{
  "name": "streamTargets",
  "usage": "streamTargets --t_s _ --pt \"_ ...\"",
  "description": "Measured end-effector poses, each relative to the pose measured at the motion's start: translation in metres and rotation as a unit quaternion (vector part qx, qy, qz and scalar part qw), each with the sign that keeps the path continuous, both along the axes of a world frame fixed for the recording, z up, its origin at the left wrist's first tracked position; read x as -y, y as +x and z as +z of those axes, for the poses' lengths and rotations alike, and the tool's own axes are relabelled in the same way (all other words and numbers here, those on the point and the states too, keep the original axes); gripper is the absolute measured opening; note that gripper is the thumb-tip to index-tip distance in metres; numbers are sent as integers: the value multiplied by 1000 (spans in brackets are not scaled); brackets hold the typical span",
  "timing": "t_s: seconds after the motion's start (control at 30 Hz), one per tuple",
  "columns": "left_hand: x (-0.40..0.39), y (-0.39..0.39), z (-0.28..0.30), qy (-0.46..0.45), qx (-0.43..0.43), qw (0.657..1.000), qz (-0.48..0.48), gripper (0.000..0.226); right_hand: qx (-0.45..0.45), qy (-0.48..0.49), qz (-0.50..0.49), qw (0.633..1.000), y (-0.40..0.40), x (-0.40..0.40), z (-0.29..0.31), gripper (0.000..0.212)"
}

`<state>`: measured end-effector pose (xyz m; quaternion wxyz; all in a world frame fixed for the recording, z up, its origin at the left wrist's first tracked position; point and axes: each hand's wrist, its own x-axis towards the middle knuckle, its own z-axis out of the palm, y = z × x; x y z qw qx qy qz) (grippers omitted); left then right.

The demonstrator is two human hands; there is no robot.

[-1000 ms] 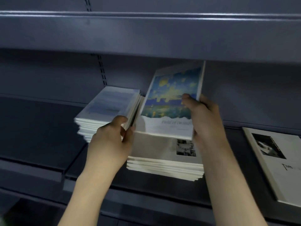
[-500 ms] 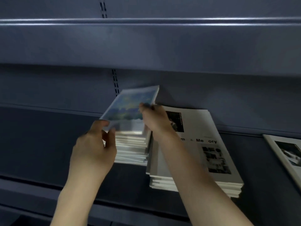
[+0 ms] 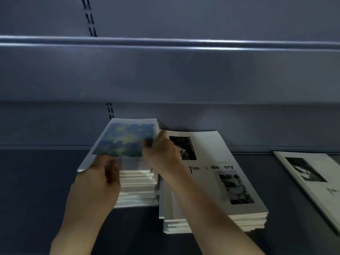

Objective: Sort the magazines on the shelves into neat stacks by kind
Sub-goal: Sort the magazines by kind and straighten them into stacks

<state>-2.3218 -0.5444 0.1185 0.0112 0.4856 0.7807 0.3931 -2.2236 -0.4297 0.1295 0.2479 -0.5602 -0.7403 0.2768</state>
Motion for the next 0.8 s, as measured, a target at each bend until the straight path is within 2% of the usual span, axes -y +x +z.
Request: streamTargets --t_s 0.17,0.27,0.33,0.53,0.8 --pt "-8 3 8 34 -26 999 16 13 -76 48 -9 996 27 7 1 35" --pt "-20 15 15 60 -57 996 22 16 -55 136 -14 989 60 9 -3 22" --pt "-30 31 18 61 -70 996 -6 16 -45 165 -40 984 87 9 -7 20" --pt "-52 103 14 63 -70 990 -104 17 -42 183 -84 979 173 11 -17 16" --pt "-65 243 1 73 -106 976 -174 16 -11 137 -126 983 297 1 -43 23"
